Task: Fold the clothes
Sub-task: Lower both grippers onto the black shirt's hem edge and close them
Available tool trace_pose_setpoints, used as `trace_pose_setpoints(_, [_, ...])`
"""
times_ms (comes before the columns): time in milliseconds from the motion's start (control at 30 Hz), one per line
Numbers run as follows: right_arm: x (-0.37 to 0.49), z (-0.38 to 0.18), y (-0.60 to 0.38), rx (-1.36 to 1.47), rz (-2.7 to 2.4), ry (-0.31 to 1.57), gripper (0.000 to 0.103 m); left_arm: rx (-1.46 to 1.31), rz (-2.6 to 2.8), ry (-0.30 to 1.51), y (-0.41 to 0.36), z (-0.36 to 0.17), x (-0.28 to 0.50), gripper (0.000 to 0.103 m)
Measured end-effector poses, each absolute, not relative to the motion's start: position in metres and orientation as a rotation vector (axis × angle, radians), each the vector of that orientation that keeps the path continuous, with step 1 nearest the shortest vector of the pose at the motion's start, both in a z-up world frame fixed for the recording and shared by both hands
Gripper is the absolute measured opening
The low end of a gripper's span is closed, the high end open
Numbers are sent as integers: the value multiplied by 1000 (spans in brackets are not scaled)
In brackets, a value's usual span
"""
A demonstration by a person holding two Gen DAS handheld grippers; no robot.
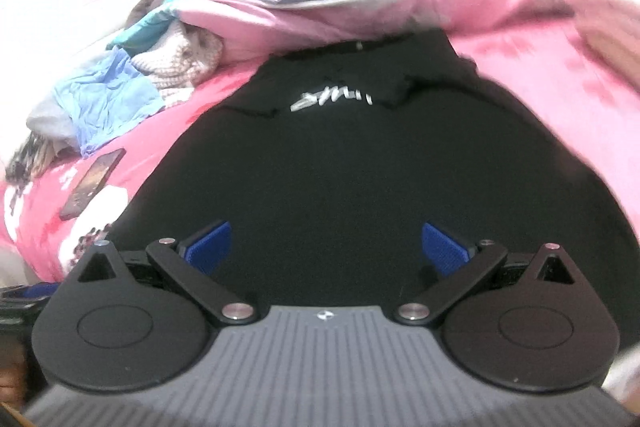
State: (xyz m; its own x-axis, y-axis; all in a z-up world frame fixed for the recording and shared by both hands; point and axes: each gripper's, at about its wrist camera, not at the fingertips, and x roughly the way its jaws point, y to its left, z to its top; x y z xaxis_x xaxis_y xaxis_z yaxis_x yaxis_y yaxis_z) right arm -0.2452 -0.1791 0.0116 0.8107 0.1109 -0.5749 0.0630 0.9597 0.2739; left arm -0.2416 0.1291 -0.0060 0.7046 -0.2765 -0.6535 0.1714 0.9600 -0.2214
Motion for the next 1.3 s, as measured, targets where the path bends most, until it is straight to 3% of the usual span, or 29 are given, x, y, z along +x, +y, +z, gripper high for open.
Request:
trace_pose_setpoints(300, [-267, -1, -147, 408, 117, 621, 101, -103, -288, 689, 134, -8, -245, 86])
trace_pose_setpoints(567, [-264, 7, -125, 518, 289, 578, 101, -103, -346, 715, 135, -16, -249, 60])
trace_pose_setpoints(867, [-262, -11, -121, 677, 389, 644, 97, -190, -335, 753, 149, -20, -239, 45])
trace_pose_setpoints(1100, [-263, -24, -122, 790, 440, 673, 83, -278, -336, 778, 163, -30, -231, 34])
trace_pose_setpoints(1233, [-262, -35, -124, 883, 460, 687, 73, -311, -347, 772, 168, -31, -230, 10])
trace_pose_setpoints(1300, [-258, -43, -123, 949, 468, 705, 62, -339, -360, 768, 172, -30, -231, 8])
